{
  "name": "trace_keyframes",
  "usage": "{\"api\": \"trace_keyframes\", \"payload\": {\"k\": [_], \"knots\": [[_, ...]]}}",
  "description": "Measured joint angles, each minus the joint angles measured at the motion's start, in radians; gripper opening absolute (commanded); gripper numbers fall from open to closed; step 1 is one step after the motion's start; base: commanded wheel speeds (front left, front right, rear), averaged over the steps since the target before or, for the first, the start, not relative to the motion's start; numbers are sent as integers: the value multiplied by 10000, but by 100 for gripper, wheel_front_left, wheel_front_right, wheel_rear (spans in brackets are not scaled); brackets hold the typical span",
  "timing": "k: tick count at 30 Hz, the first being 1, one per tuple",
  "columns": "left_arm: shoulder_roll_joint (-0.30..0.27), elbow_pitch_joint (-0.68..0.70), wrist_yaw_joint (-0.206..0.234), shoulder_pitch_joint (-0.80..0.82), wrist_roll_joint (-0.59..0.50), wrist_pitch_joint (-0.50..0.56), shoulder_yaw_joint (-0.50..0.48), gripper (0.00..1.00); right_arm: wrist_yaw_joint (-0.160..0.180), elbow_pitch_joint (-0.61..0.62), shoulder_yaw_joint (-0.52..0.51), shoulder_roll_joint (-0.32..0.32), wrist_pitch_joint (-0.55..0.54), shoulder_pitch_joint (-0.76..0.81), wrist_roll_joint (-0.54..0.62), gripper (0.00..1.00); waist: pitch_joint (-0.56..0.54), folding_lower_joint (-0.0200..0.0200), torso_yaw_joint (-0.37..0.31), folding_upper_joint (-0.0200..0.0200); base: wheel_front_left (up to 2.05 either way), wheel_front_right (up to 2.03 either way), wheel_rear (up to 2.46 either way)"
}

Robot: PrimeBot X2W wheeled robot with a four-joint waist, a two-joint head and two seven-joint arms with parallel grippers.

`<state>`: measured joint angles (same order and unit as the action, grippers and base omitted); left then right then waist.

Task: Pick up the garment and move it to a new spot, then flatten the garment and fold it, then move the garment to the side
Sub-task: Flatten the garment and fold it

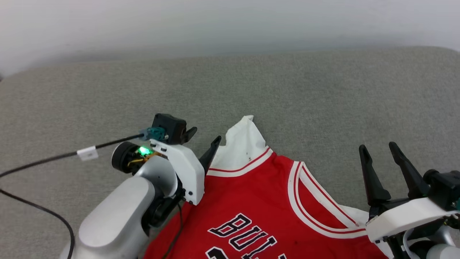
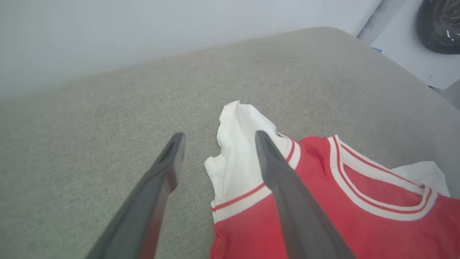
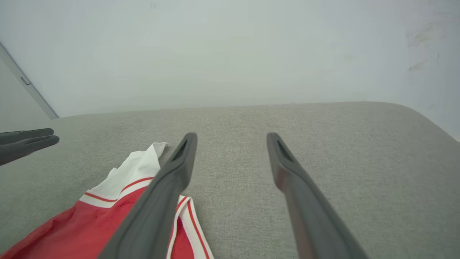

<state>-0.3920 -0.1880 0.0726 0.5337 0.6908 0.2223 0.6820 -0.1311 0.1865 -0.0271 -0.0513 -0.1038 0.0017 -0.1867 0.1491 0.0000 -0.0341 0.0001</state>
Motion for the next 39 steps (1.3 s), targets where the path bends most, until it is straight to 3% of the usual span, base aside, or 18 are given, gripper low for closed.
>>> {"api": "trace_keyframes", "payload": {"k": [3,4,5,16,17,19,22,27,34,39], "knots": [[27,-817,-506,664,151,761,257,100,0,-174,58,2,182,-213,-100,100,405,0,-316,0,0,0,0],[44,-1473,-922,1081,244,1555,569,100,2,-401,48,0,370,-249,-211,100,759,0,-629,0,0,0,0],[29,-1670,-1022,1197,291,1810,625,100,2,-477,67,0,420,-270,-253,100,865,0,-721,0,0,0,0],[-42,-2836,-1388,2339,453,4592,1411,100,0,-1162,134,2,945,-524,-564,100,1625,0,-1289,0,0,0,0],[-13,-2863,-1394,2366,477,4669,1440,53,0,-1185,128,2,945,-557,-579,100,1631,0,-1299,0,0,0,0],[21,-2905,-1407,2379,470,4669,1490,0,0,-1204,127,2,943,-634,-591,100,1619,0,-1308,0,0,0,0],[113,-2911,-1419,2277,408,4293,1534,0,2,-1225,61,2,940,-640,-587,100,1537,0,-1272,0,0,0,0],[15,-2592,-1053,1970,238,3158,1267,0,0,-1225,-111,4,853,-590,-577,100,1319,1,-1003,0,0,0,0],[-957,-1197,81,910,359,1820,240,0,2,-924,-334,4,504,-341,-508,100,888,0,-377,0,0,0,0],[-1946,2,1277,-946,805,1348,-571,0,0,-779,-479,4,330,-131,-493,100,635,0,61,0,0,0,0]]}}
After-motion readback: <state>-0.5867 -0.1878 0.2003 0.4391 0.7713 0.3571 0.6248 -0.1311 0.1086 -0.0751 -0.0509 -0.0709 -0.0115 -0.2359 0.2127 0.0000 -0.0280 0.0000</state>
